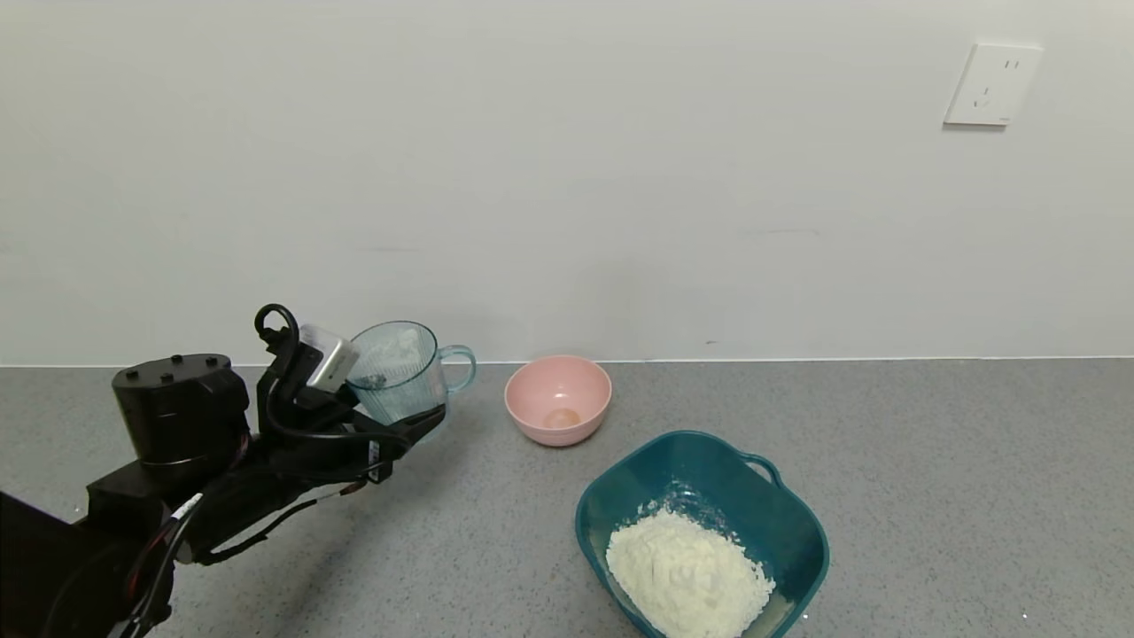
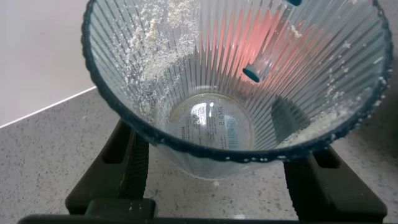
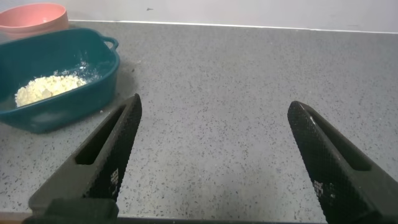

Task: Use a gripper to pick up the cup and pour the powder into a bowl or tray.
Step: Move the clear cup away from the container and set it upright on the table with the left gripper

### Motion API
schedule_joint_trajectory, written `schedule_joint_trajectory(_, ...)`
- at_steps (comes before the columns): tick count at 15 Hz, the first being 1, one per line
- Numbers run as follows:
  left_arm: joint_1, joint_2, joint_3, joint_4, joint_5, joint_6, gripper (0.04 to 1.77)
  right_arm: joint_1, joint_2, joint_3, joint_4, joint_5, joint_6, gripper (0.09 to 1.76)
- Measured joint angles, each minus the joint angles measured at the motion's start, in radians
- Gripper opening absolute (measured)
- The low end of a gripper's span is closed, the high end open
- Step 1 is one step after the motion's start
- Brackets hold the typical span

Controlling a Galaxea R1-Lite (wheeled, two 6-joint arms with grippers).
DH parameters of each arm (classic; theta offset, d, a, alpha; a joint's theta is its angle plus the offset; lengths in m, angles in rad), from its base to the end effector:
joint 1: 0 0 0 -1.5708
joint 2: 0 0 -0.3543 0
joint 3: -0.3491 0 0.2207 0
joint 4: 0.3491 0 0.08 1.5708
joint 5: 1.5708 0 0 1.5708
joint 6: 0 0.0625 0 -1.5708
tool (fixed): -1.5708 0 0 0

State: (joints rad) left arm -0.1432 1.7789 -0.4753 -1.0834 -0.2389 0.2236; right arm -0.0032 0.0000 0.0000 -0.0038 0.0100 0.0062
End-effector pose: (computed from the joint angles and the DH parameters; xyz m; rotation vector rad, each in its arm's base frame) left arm 0.3325 -0.0629 0.1358 0.2094 0.1778 -0.4036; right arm -0.0044 0.0006 0.0760 0.0062 -0.0038 0.0068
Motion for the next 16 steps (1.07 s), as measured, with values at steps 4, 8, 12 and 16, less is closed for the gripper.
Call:
schedule_joint_trajectory(4,0.033,0.09,-0.067,-0.008,-0.001,-0.04,1.24,0.0,0.0,0.0,0.0,0.0,0.0,1.71)
schedule_joint_trajectory(8,0.042,0.207,-0.158,-0.012,-0.001,-0.079,1.24,0.0,0.0,0.0,0.0,0.0,0.0,1.71)
schedule_joint_trajectory(12,0.049,0.307,-0.212,-0.015,0.002,-0.091,1.24,0.0,0.0,0.0,0.0,0.0,0.0,1.71)
schedule_joint_trajectory(16,0.055,0.381,-0.245,-0.025,0.007,-0.11,1.24,0.0,0.0,0.0,0.0,0.0,0.0,1.71)
